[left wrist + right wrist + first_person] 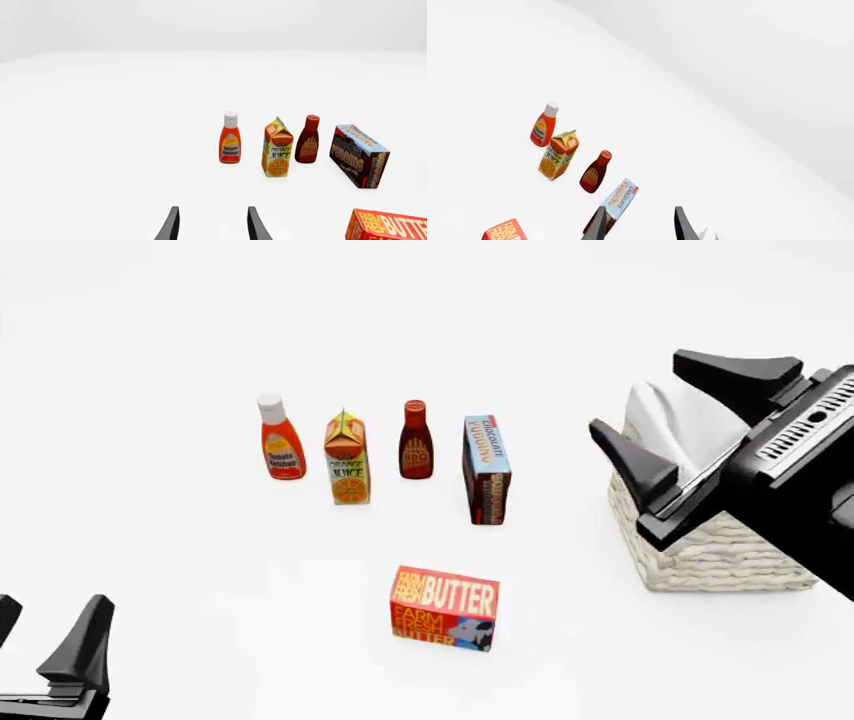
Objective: Pick the butter and place it in the basket.
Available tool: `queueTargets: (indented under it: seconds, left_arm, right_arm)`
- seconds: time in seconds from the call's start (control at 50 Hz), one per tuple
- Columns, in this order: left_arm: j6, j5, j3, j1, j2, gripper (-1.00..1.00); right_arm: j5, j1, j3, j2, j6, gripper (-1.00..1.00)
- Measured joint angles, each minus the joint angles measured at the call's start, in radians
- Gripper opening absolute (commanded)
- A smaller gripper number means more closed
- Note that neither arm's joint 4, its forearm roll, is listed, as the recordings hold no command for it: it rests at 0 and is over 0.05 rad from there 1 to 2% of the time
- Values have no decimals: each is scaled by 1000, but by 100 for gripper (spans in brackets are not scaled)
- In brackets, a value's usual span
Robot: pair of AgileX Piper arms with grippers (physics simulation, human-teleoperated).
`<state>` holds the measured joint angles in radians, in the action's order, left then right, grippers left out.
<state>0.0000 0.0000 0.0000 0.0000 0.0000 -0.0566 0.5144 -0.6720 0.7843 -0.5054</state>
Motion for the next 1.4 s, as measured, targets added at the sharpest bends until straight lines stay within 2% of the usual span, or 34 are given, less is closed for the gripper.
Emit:
queueTargets:
  seconds: [0.58, 1.14, 1.4]
  left_arm:
    - [0, 0, 0, 0, 0, 100]
    - [0, 0, 0, 0, 0, 100]
    - [0, 0, 0, 0, 0, 100]
  right_arm:
    - [30, 104, -178, 302, -161, 100]
    - [103, 105, -329, 520, -313, 100]
    - [173, 92, -425, 594, -357, 100]
